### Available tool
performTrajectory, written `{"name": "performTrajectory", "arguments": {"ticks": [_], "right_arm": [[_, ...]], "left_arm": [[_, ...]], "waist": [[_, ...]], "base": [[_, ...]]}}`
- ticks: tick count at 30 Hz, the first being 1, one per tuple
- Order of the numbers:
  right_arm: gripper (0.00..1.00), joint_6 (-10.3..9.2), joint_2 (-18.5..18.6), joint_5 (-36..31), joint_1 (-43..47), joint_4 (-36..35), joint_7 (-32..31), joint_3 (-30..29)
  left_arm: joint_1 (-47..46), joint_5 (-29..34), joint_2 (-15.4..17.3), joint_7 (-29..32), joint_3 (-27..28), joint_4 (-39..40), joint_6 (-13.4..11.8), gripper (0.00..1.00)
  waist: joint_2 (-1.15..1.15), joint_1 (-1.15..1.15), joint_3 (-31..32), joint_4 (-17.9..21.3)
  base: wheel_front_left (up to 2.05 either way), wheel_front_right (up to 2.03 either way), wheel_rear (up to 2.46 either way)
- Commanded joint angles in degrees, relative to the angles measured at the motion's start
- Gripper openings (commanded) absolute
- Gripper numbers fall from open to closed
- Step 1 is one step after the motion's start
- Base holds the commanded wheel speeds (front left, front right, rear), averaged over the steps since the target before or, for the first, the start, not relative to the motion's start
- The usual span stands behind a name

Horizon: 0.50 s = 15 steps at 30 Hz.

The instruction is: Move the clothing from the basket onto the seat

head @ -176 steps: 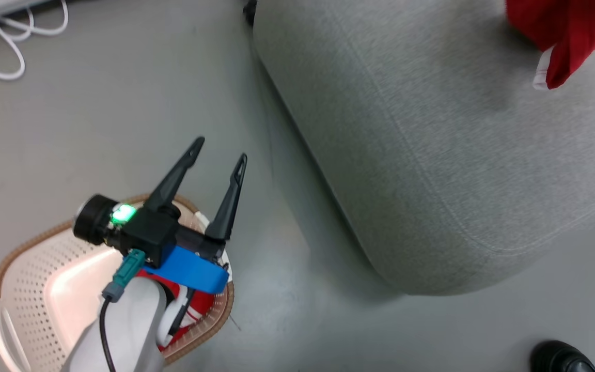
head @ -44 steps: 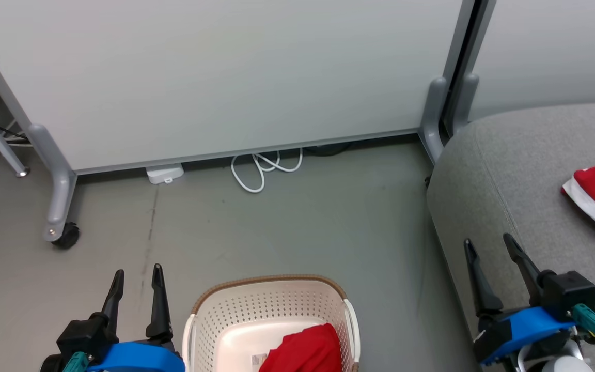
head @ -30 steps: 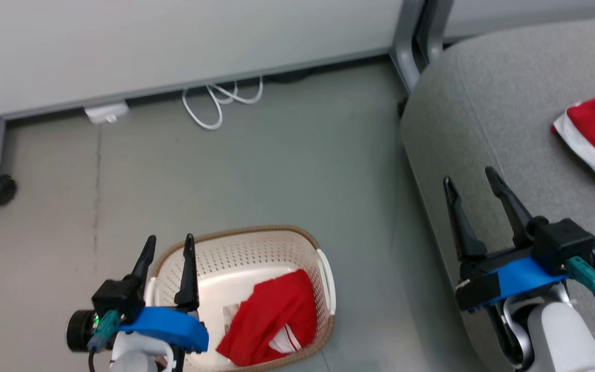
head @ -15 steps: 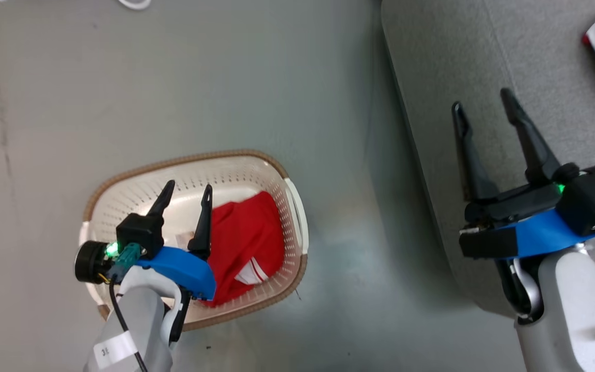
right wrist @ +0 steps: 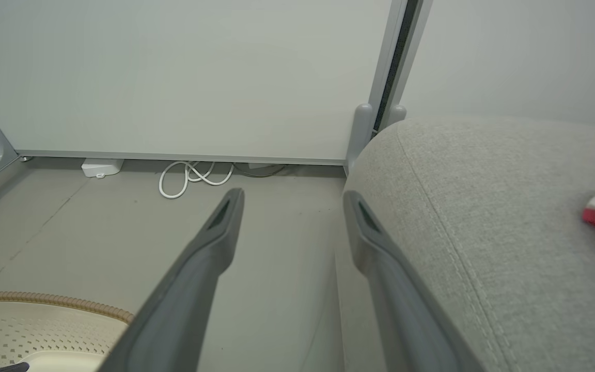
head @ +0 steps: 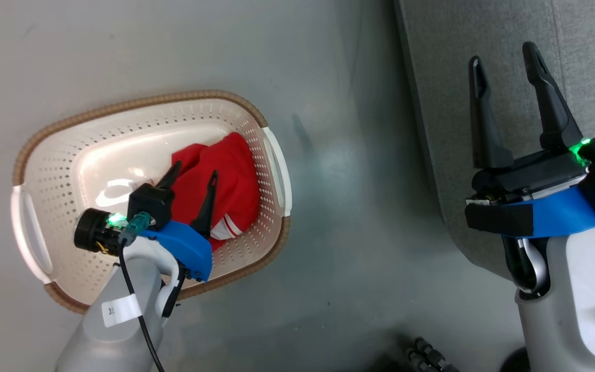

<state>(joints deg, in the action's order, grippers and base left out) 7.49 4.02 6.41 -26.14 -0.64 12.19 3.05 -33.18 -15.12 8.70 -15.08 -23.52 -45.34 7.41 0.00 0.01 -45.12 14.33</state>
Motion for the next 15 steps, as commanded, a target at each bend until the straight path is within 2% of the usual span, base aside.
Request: {"name": "performTrajectory", "arguments": {"ticks": [1,9,15], "right_arm": [[1.00,0.01,-0.4,0.5,-1.4,0.0,0.7,0.2],[1.00,0.01,-1.0,0.8,-2.7,1.0,1.9,1.0],[1.00,0.01,-1.2,0.8,-3.5,1.2,2.6,1.2]], "left_arm": [[-1.7,-0.4,0.9,-0.1,-1.0,-0.8,0.1,1.00],[-5.4,-6.5,3.1,0.9,-9.7,-5.8,0.1,1.00],[-8.1,-7.6,5.4,1.7,-14.0,-9.2,0.1,1.00]], "waist": [[0.00,-0.01,-2.3,1.3],[0.00,-0.01,-6.2,2.8],[0.00,-0.01,-7.9,3.4]], "base": [[0.00,0.00,0.00],[0.00,0.00,0.00],[0.00,0.00,0.00]]}}
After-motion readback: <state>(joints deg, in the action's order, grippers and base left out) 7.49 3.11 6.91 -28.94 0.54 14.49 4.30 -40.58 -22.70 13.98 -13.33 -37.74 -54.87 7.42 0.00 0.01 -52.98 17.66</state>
